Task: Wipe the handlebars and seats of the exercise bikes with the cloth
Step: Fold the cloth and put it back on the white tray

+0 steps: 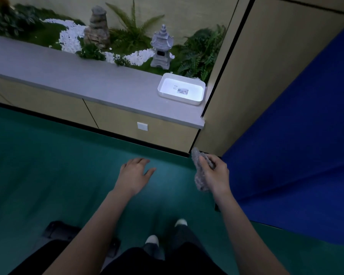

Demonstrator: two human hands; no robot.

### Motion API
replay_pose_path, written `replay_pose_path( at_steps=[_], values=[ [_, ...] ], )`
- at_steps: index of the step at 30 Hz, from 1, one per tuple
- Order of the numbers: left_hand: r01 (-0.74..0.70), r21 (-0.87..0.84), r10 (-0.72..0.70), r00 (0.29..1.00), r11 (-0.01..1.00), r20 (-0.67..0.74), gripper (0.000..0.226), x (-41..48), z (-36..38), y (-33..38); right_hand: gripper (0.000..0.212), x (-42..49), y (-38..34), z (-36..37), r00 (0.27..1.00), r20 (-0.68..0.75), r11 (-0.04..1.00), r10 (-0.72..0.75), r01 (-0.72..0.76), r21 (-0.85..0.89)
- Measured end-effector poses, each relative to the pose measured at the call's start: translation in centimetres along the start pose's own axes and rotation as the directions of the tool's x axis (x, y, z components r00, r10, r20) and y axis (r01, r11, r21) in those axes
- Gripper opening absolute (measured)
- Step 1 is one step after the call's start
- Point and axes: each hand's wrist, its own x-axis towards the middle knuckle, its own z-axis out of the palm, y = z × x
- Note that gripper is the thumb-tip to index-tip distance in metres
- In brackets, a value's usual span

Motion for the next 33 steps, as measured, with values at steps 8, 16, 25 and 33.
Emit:
replay_pose_path(
  at_steps=[8,16,25,33],
  values=[
    [0.071,-0.03,-0.072,0.997,0.997,-0.022,0.05,9.4,-2.2,2.0,0.014,11.7,-1.4,1.3,0.994,0.105,1.0,-0.012,0.011,0.003],
    [0.099,-0.086,-0.107,0.99,0.991,-0.096,0.047,18.7,-5.4,7.2,0.006,24.0,-4.1,0.6,0.984,0.164,0.994,-0.075,0.061,0.087],
    [0.127,-0.116,-0.141,0.983,0.985,-0.12,0.045,26.1,-7.7,9.0,0.004,32.8,-5.4,2.5,0.983,0.175,0.993,-0.059,0.039,0.115],
    [0.069,-0.138,-0.084,0.991,0.988,-0.106,0.046,35.4,-10.2,6.5,0.006,39.4,-8.8,7.0,0.992,0.116,0.993,-0.055,0.043,0.107]
  ],
)
